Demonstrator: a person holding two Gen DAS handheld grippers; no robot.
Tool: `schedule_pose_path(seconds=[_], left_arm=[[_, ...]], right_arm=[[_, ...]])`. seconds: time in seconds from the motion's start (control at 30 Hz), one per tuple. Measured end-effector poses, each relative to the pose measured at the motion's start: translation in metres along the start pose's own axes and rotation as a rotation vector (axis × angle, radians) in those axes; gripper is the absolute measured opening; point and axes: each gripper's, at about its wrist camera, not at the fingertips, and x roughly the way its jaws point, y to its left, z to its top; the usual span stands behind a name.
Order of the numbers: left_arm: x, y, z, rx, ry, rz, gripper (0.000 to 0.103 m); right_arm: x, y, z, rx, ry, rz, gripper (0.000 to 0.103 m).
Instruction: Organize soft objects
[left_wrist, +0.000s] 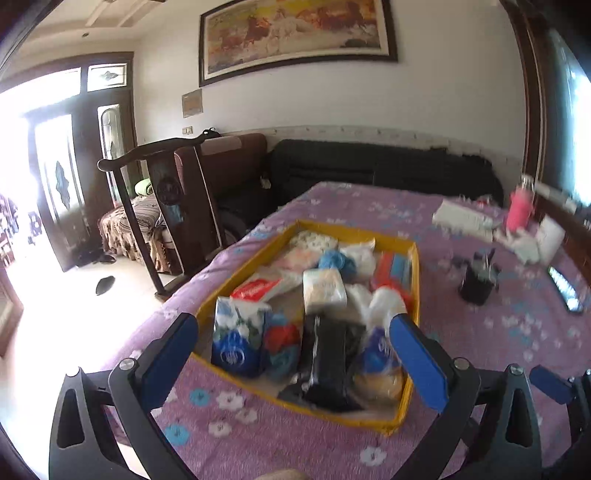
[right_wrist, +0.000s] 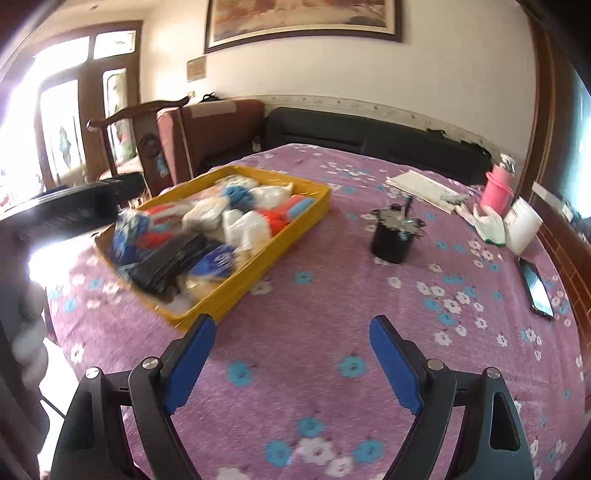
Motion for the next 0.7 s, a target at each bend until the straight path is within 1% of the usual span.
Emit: schedule_pose_path(seconds=[0.17, 0.27, 0.47, 0.7], left_arm=[[-0.011, 0.001, -0.01, -0.008, 0.015, -0.013, 0.103], [-0.01, 0.005, -0.011, -0.019, 0.032, -0.019, 0.103], [0.001, 0.012, -0.017, -0.037, 0.068, -0.019, 0.103], [0.007, 0.024, -0.019, -0.061, 0.089, -0.019, 0.103]], right_arm=[[0.005, 0.002, -0.003, 0.038, 0.03, 0.014, 0.089], [0.009, 0.002, -0.003, 0.031, 0.044, -0.014, 0.089], [0.018, 0.006, 0.002, 0.02, 0.081, -0.022, 0.089], [0.021, 0.016, 0.01, -0.006, 0.079, -0.022, 0.089]])
